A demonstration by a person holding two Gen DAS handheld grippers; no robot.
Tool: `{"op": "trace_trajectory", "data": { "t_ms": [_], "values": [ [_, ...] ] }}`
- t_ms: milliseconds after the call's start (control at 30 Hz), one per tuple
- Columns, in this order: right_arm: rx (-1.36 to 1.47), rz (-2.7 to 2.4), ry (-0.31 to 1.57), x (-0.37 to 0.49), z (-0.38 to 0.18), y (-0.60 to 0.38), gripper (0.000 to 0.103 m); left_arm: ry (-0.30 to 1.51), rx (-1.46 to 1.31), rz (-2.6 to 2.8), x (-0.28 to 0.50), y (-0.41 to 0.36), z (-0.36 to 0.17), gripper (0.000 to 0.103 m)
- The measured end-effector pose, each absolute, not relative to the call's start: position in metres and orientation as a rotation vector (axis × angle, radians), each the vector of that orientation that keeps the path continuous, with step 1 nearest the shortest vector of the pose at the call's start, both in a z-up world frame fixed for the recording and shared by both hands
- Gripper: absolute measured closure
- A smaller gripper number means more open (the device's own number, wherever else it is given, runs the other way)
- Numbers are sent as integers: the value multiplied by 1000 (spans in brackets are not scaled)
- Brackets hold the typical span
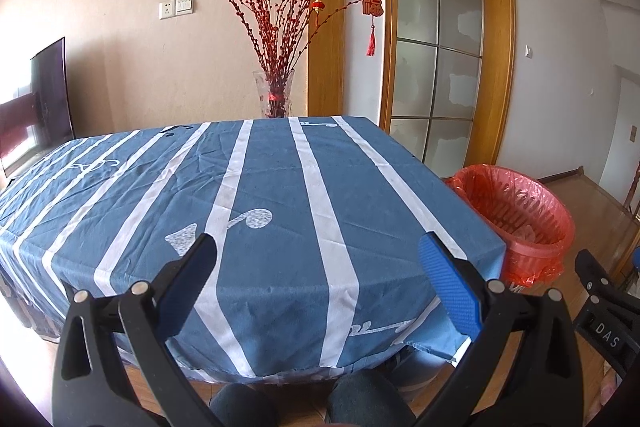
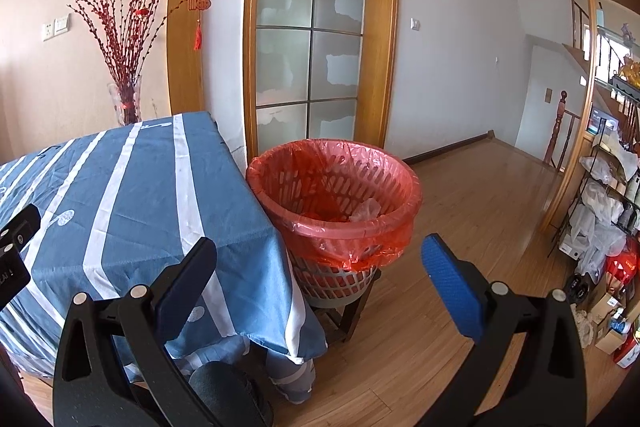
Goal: Collect trash
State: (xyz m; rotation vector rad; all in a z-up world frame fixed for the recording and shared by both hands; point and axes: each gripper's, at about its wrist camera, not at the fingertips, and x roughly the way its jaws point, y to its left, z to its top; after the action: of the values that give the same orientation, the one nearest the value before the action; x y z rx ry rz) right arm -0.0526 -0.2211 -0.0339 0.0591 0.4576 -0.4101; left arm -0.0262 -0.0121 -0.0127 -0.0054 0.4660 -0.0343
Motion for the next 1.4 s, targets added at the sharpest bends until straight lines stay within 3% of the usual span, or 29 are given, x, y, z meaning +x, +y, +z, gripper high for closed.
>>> {"op": "trace_trajectory", "data": {
  "t_ms": [1400],
  "values": [
    [60,-401,467,-51,-36,-221,2,447,-11,-37,-28,-14,-8,4]
  ]
}}
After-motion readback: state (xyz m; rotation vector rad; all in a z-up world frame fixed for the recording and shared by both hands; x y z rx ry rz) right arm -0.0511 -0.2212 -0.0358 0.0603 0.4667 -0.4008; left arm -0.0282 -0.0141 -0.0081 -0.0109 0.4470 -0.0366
